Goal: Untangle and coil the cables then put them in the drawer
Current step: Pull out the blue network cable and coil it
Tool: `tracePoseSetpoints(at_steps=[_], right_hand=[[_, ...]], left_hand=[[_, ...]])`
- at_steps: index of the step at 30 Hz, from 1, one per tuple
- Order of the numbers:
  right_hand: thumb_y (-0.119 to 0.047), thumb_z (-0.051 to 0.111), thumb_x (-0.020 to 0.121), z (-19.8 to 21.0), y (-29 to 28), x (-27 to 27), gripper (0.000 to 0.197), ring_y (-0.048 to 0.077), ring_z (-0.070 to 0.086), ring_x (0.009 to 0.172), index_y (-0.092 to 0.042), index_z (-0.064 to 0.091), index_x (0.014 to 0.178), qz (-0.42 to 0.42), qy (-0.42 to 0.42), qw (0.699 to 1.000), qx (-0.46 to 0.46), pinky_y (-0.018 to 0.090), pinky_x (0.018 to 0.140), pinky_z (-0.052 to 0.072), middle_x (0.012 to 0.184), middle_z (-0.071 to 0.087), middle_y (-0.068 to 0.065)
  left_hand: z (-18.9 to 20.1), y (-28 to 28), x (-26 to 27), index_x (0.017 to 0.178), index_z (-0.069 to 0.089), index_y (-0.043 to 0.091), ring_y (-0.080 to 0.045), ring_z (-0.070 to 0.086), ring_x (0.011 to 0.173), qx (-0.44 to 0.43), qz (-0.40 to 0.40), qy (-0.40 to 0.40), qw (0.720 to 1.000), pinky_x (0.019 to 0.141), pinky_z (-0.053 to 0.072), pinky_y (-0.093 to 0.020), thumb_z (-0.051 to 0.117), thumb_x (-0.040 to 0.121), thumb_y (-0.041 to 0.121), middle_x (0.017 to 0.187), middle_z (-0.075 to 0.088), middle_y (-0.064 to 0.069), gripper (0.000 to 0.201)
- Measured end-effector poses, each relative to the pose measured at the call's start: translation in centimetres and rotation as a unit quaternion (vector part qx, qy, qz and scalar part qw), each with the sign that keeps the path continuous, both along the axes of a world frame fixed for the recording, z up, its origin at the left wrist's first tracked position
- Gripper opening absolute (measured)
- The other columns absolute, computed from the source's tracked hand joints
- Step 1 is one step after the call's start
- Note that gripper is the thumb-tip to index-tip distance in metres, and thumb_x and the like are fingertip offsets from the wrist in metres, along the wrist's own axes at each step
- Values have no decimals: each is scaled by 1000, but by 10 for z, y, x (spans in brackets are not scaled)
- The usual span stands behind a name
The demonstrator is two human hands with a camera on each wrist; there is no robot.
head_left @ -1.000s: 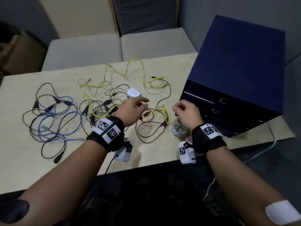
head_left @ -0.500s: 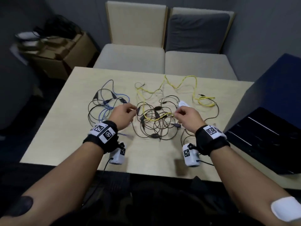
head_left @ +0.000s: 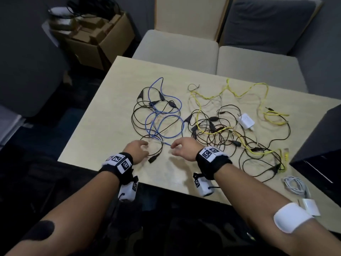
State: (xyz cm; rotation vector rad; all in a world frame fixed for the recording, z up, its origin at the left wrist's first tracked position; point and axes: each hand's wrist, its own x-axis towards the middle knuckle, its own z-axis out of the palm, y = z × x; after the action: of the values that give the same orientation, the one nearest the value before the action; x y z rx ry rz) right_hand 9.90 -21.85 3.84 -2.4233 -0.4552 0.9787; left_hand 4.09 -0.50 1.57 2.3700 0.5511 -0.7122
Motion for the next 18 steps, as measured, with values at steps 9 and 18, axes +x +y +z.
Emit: tracePoseSetpoints(at_steps=[9, 18], right_hand=[[-47, 72, 80, -19, 51, 2, 90, 24, 55, 119, -25, 18, 149, -186, 50, 960, 202, 38, 99, 45, 142, 46, 0], [-17, 51, 97, 34, 48, 38, 11, 15, 47, 50, -15, 62, 95, -265, 27, 909, 322, 31, 57, 44, 60, 47, 0]], left_hand=[[-8, -20, -7, 126, 60, 21, -18, 58, 96, -89, -91, -21, 992, 80, 38, -18, 61, 86, 11, 115, 65, -4, 41], [5, -19, 15, 91, 58, 21, -19, 57, 78, -136, 101, -212, 963, 77, 45, -27, 63, 83, 6, 91, 61, -1, 18]])
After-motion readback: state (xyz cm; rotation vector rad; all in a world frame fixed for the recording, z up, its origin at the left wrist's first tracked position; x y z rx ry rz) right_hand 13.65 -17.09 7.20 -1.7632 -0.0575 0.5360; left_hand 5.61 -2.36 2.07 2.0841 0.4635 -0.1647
